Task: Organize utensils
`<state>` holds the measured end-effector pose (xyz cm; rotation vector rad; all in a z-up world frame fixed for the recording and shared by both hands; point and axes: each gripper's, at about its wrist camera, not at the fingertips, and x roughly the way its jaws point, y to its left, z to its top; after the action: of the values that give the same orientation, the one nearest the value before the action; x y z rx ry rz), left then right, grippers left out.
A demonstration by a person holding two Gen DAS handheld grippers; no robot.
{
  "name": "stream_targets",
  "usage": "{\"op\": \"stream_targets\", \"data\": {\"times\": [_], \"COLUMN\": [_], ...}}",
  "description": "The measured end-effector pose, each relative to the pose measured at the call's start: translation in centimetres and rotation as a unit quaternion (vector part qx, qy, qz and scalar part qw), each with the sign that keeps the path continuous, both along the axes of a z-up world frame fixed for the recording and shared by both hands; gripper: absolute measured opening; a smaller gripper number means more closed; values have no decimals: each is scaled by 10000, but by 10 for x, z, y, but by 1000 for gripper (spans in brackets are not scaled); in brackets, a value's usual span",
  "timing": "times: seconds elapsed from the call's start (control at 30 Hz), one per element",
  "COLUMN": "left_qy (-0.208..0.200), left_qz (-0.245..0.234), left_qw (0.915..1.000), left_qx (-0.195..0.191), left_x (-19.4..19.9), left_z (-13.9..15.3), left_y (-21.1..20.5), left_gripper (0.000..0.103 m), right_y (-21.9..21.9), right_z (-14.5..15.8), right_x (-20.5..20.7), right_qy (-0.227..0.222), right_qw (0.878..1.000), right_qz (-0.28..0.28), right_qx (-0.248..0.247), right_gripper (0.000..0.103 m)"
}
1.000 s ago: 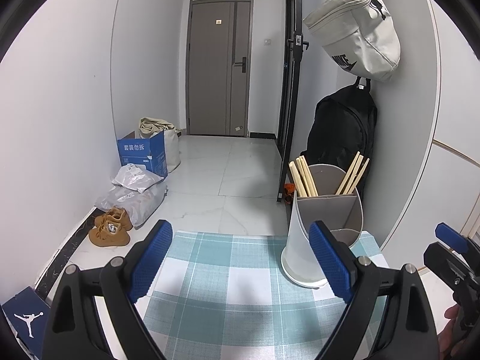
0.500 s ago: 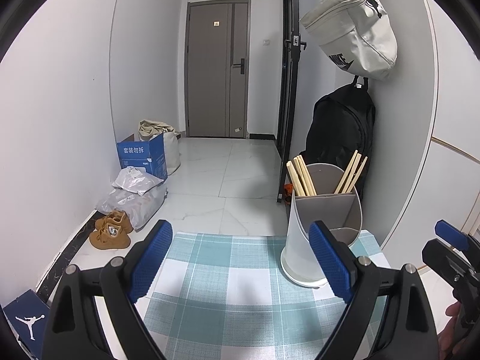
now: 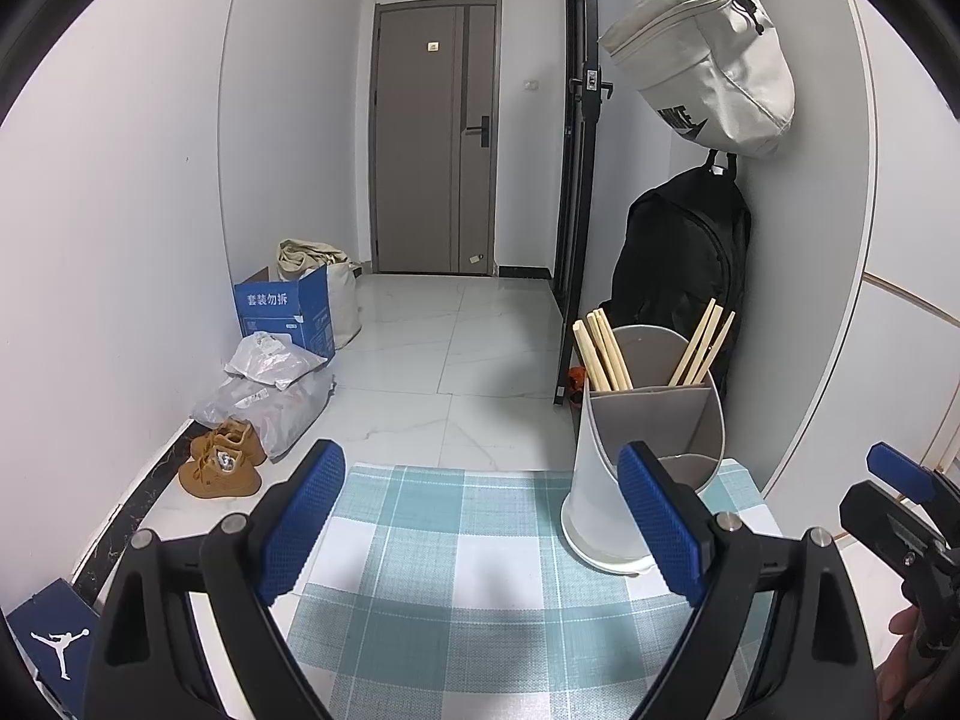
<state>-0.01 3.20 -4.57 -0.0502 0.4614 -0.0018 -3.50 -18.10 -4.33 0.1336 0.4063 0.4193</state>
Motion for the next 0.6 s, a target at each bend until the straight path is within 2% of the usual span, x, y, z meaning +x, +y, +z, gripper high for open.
{"op": "stream_targets", "data": {"times": [0.6], "left_qy": [4], "left_qz": [31], "left_qw": [10000], "left_qx": [29], "left_x": [-2], "left_z": [1], "left_y": [-1], "left_gripper": [90], "right_y": [0], "right_z": [-1], "right_x": [1], "right_qy": [14], "right_qw": [10000], "right_qz": [-24], "right_qx": [-8], "right_gripper": [103]}}
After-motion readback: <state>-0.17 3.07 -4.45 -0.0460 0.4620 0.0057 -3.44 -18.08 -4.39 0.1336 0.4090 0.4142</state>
